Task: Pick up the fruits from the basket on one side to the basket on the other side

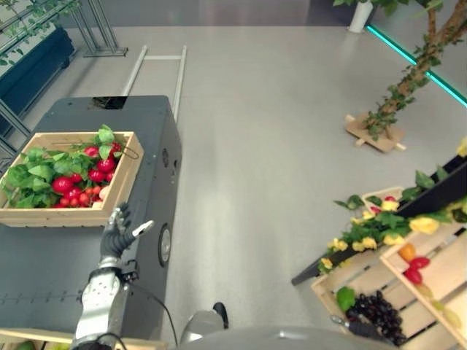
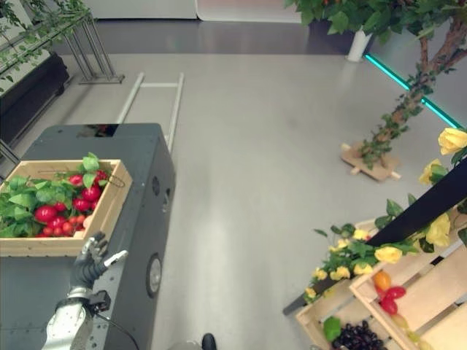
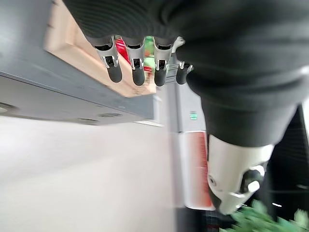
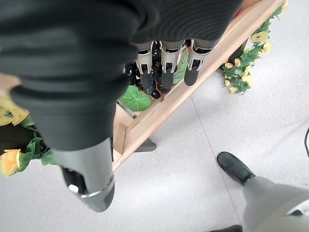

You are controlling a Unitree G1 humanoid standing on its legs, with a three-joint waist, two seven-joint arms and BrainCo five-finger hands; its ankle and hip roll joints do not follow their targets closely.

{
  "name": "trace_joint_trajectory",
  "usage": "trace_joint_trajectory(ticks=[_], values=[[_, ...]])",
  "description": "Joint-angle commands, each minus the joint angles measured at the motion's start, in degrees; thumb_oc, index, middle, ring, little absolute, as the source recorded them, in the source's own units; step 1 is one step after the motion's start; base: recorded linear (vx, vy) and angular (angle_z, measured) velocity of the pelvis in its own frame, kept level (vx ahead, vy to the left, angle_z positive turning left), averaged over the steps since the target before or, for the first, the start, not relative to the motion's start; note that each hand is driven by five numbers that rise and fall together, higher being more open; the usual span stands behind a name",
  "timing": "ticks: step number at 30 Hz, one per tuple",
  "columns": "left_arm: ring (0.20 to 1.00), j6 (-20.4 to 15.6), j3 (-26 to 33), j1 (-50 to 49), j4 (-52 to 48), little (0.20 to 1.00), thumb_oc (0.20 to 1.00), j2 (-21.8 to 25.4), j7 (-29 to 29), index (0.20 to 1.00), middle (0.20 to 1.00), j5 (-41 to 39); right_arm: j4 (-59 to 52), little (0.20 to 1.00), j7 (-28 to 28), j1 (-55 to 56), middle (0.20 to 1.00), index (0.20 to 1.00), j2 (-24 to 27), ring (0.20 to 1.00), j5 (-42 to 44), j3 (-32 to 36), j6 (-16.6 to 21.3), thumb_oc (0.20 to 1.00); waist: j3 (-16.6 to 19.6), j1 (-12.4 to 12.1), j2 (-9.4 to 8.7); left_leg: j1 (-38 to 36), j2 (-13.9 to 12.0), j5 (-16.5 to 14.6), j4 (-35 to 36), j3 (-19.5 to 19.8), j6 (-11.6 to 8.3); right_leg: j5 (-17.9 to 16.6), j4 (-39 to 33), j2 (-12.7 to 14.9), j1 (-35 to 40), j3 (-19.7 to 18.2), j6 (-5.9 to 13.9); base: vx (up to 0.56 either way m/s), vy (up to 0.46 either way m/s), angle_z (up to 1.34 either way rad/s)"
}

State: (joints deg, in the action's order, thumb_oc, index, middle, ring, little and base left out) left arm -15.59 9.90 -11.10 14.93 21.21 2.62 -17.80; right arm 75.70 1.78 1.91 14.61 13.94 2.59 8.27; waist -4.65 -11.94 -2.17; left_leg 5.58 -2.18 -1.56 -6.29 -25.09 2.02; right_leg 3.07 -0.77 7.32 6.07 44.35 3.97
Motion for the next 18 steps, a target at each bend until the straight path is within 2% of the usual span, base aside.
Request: trace_joint_trajectory(ticks=[1,2,3,4,5,8,10,12,13,14,15,16,18], values=[[1.0,-4.0,3.1,0.1,-7.5,1.0,1.0,0.4,1.0,1.0,1.0,-2.4,2.8,1.0,0.2,-2.2,1.0,1.0,2.0,1.0,0.7,1.0,-0.3,1.0,0.6,-1.4,0.29,3.0,1.0,2.2,1.4,0.3,-4.22,-0.8,0.4,-0.1,-0.3,2.9,2.03,0.0,0.0,0.0],[1.0,-4.0,3.5,-0.3,-8.7,1.0,1.0,0.3,0.8,1.0,1.0,-2.7,2.8,1.0,0.1,-2.2,1.0,1.0,1.8,1.0,0.7,0.9,-0.4,1.0,0.5,-1.9,0.13,3.1,1.1,2.0,1.2,0.5,-4.15,-0.7,0.5,0.0,-0.3,3.1,2.02,0.05,-0.07,-0.01],[1.0,-3.6,7.9,-5.3,-1.8,1.0,1.0,0.7,-1.6,1.0,1.0,-3.4,4.4,1.0,-9.2,6.2,1.0,1.0,27.2,1.0,11.8,22.4,-6.3,1.0,0.6,-2.8,-1.32,3.6,1.4,1.4,0.2,1.7,-4.41,0.0,0.6,0.2,0.7,4.7,2.24,0.07,-0.011,-0.19],[1.0,-5.3,3.7,-1.1,-11.4,1.0,1.0,1.7,-1.3,1.0,1.0,-5.1,4.0,1.0,-3.2,-1.2,1.0,1.0,9.7,1.0,6.4,6.2,-1.3,1.0,0.6,-4.2,-0.31,3.8,1.3,1.0,-0.2,1.8,-3.95,-0.4,1.3,0.5,0.3,4.7,2.46,0.08,0.006,-0.09],[1.0,-4.5,2.3,-0.5,-13.9,1.0,1.0,1.6,-1.0,1.0,1.0,-5.1,3.6,1.0,-1.6,-3.0,1.0,1.0,4.0,1.0,4.0,2.2,-0.9,1.0,0.4,-4.4,0.02,3.9,1.4,0.9,-0.4,2.3,-3.79,-0.2,1.7,0.7,0.3,4.5,2.38,0.06,0.099,0.29],[1.0,-4.0,3.8,-1.1,-12.9,1.0,1.0,1.3,1.3,1.0,1.0,-3.1,3.1,1.0,0.3,-2.7,1.0,1.0,2.2,1.0,2.2,2.3,-0.9,1.0,-0.5,-4.0,-0.57,3.3,2.7,-0.5,-1.1,4.4,-2.91,0.2,6.8,2.3,0.1,5.3,3.22,0.11,0.082,0.79],[1.0,-4.4,4.8,-1.1,-12.4,1.0,1.0,2.1,2.6,1.0,1.0,-3.0,2.5,1.0,0.2,-3.0,1.0,1.0,1.7,1.0,1.9,2.0,-0.9,1.0,-1.0,-3.2,-0.02,1.5,3.6,-1.7,-0.5,5.6,-2.08,-1.7,12.8,4.9,-1.5,4.4,5.45,0.15,0.14,0.64],[1.0,-4.4,4.9,-0.5,-12.9,1.0,1.0,2.8,3.7,1.0,1.0,-2.7,1.3,1.0,0.3,-3.9,1.0,1.0,1.6,1.0,1.5,1.5,-0.6,1.0,-2.4,-1.7,1.16,-0.5,5.0,-2.5,0.2,8.1,-0.87,-4.1,20.6,7.8,-4.8,0.1,7.9,0.1,0.153,0.27],[1.0,-4.4,4.9,-0.5,-12.9,1.0,1.0,2.8,3.7,1.0,1.0,-2.7,1.3,1.0,0.3,-3.9,1.0,1.0,1.6,1.0,1.5,1.5,-0.6,1.0,-2.4,-1.7,1.12,-0.6,5.1,-2.5,0.2,8.1,-0.83,-4.0,20.8,8.0,-4.9,0.1,7.96,0.05,0.082,0.45],[1.0,-4.6,3.7,0.0,-12.9,1.0,1.0,3.3,4.4,1.0,1.0,-1.5,0.4,1.0,0.5,-3.9,1.0,1.0,1.5,1.0,2.2,1.5,-0.2,1.0,-2.8,-0.4,2.07,-1.5,5.6,-2.8,0.6,11.2,-0.72,-1.6,21.1,6.6,-8.8,-5.9,6.8,0.02,0.003,0.6],[1.0,-4.6,3.7,0.1,-12.9,1.0,1.0,3.2,4.5,1.0,1.0,-1.4,0.3,1.0,0.5,-3.9,1.0,1.0,1.6,1.0,2.2,1.5,-0.1,1.0,-2.7,-0.5,2.06,-1.5,5.6,-2.7,0.7,11.2,-0.81,-1.5,21.1,6.5,-8.9,-6.0,6.62,0.03,-0.07,0.78],[1.0,-4.9,2.3,2.8,-12.6,1.0,1.0,3.2,5.2,1.0,1.0,-1.3,-0.2,1.0,0.9,-3.1,1.0,1.0,1.5,1.0,3.3,1.4,0.8,1.0,-2.9,-0.8,1.84,-1.0,6.2,-2.2,0.6,14.8,-1.93,0.5,14.9,5.4,-8.8,-7.4,4.93,0.01,-0.103,0.59],[1.0,-4.8,2.8,2.3,-12.6,1.0,1.0,2.6,5.0,1.0,1.0,-0.7,-0.7,1.0,0.5,-2.5,1.0,1.0,1.3,1.0,3.3,1.4,0.5,1.0,-2.5,-0.3,1.65,-1.3,6.4,-2.6,1.0,16.4,-2.6,0.8,12.9,4.4,-6.7,-5.3,4.33,0.04,-0.105,0.82]])
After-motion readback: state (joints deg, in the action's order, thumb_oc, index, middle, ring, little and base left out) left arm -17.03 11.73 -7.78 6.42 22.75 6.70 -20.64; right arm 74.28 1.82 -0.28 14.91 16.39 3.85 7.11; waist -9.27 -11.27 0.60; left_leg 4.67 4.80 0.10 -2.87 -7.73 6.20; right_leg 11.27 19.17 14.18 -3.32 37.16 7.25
